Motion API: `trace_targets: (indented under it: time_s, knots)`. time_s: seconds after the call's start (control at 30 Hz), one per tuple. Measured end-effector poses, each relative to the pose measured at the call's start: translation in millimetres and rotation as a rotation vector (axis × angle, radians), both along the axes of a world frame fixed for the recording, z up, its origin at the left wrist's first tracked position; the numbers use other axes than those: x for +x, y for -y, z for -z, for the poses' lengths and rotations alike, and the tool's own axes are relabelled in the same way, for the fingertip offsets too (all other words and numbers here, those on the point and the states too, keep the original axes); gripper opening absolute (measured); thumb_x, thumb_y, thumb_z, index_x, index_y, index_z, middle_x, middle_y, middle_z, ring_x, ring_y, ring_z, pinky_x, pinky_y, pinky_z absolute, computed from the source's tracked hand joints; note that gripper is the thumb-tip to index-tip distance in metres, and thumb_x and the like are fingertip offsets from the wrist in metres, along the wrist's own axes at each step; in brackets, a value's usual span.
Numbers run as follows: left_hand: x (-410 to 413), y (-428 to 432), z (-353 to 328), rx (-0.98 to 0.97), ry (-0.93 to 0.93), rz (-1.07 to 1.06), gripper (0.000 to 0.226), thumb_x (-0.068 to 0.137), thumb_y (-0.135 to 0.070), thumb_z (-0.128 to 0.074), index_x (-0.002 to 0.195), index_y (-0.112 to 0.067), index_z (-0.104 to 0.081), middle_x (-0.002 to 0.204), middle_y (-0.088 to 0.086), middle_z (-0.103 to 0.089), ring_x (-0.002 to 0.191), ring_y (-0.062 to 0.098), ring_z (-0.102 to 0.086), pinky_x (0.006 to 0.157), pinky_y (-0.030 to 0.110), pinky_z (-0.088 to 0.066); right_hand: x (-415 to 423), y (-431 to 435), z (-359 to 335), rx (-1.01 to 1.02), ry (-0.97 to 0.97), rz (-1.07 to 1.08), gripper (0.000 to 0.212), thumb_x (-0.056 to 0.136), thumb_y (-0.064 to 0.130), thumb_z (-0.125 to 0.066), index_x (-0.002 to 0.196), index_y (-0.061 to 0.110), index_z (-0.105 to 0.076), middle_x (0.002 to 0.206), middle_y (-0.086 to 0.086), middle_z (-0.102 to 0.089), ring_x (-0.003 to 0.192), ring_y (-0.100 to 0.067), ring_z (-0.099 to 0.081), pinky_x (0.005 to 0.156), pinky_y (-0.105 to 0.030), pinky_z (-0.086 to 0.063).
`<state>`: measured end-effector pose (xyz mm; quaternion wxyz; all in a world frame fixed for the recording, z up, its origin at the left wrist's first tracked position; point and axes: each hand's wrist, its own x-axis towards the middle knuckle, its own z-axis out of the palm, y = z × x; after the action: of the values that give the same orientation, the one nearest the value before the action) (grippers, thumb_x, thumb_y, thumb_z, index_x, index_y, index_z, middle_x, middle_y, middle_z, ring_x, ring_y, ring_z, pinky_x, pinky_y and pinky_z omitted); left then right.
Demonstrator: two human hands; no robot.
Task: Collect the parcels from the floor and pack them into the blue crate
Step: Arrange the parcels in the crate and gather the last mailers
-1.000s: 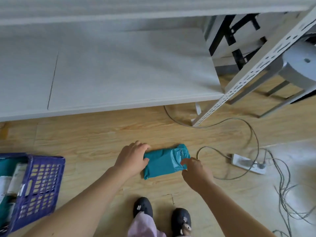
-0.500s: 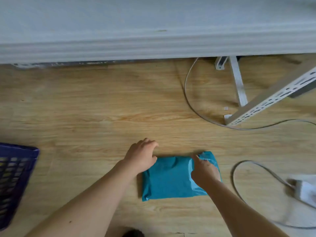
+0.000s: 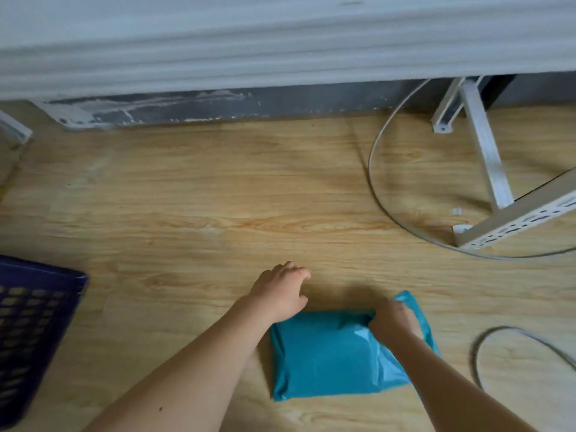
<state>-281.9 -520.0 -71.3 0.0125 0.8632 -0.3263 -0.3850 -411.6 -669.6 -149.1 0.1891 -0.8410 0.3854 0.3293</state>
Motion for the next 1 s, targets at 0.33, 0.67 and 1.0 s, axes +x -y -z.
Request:
trace_targets:
  time_s: [0.33, 0.67, 1.0]
  knots:
    - [-20.0, -45.7, -138.2, -0.023, -0.025, -0.194, 0.05, 0.093, -0.028, -0.052, 0.14, -0.025, -0.037, 0.141, -0.003, -0.041, 0.122, 0.018, -0.046, 0.098, 0.031, -0.043, 10.3, -31.9, -171.9, 0.162, 0.321, 0.169, 0.012, 0.077, 0.006, -0.055, 0.079, 0.017, -0.05, 0.073, -0.001, -0.052, 0.073, -0.024, -0.05, 0.049, -0.022, -0.034]
    - [-24.5, -101.3, -350.8, -0.046, 0.42, -0.113, 0.092, 0.083, -0.01, -0.062, 0.15, -0.03, -0.003, 0.156, 0.003, 0.011, 0.146, 0.024, 0.001, 0.117, 0.042, -0.014, 16.6, -59.8, -407.9, 0.444, 0.374, 0.327, 0.02, 0.068, -0.003, -0.057, 0.061, 0.014, -0.048, 0.062, 0.001, -0.046, 0.058, -0.013, -0.041, 0.052, -0.023, -0.032]
    - [-35.8, -182.1, -524.7, 0.04, 0.527, -0.048, 0.015, 0.083, -0.013, -0.059, 0.097, -0.019, -0.056, 0.103, -0.001, -0.052, 0.097, 0.019, -0.055, 0.081, 0.032, -0.04, 20.0, -128.2, -578.4, 0.618, 0.395, 0.365, 0.03, 0.072, -0.013, -0.051, 0.06, 0.014, -0.057, 0.07, -0.005, -0.057, 0.068, -0.02, -0.055, 0.063, -0.03, -0.05]
